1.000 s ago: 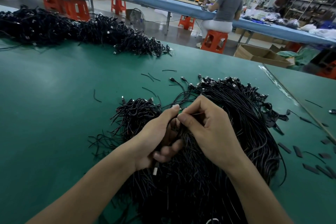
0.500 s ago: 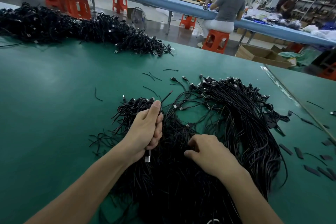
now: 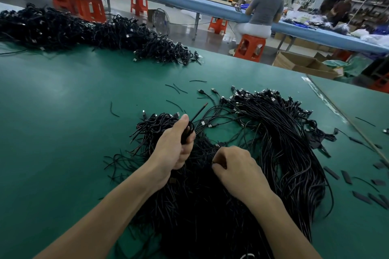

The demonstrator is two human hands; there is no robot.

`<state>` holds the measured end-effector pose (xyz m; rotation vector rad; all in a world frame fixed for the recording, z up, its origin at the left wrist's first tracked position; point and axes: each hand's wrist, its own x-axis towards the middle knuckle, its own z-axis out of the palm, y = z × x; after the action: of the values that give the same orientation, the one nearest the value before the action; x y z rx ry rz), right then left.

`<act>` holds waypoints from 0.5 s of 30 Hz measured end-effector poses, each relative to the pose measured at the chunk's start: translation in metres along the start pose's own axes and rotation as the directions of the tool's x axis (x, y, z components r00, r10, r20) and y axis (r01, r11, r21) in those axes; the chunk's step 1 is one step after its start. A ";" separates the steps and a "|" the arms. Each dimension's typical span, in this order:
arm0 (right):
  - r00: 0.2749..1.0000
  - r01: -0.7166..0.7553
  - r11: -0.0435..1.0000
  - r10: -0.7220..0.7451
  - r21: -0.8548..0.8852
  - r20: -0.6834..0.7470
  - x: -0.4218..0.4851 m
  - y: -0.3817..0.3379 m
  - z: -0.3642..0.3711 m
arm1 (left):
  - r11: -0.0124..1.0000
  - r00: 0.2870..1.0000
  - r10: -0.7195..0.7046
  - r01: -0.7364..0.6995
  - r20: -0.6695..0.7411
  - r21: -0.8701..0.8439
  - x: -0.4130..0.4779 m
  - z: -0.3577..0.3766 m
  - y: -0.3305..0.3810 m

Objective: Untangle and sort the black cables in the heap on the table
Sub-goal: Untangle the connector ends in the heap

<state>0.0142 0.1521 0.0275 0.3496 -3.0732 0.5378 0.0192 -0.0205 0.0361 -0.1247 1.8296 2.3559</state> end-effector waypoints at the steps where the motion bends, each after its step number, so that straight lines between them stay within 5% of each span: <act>1: 1.000 0.003 1.000 -0.002 0.029 -0.027 0.000 0.001 -0.003 | 1.000 1.000 0.019 -0.018 -0.010 0.026 0.000 0.000 -0.001; 8: 0.911 0.109 0.806 0.153 0.581 -0.383 0.003 -0.001 -0.032 | 0.982 0.992 0.077 -0.092 0.095 0.164 -0.011 0.007 0.003; 12: 0.867 0.253 0.528 0.249 0.811 -0.432 -0.001 -0.022 -0.030 | 0.957 0.968 0.080 -0.141 0.237 0.254 -0.020 0.017 0.004; 15: 0.890 0.315 0.457 0.161 0.832 -0.426 -0.007 -0.039 -0.026 | 0.963 0.961 0.142 -0.190 0.238 0.194 -0.023 0.023 0.004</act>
<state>0.0287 0.1267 0.0644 0.2796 -2.0116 1.9102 0.0417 -0.0008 0.0498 0.3189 2.0329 2.1481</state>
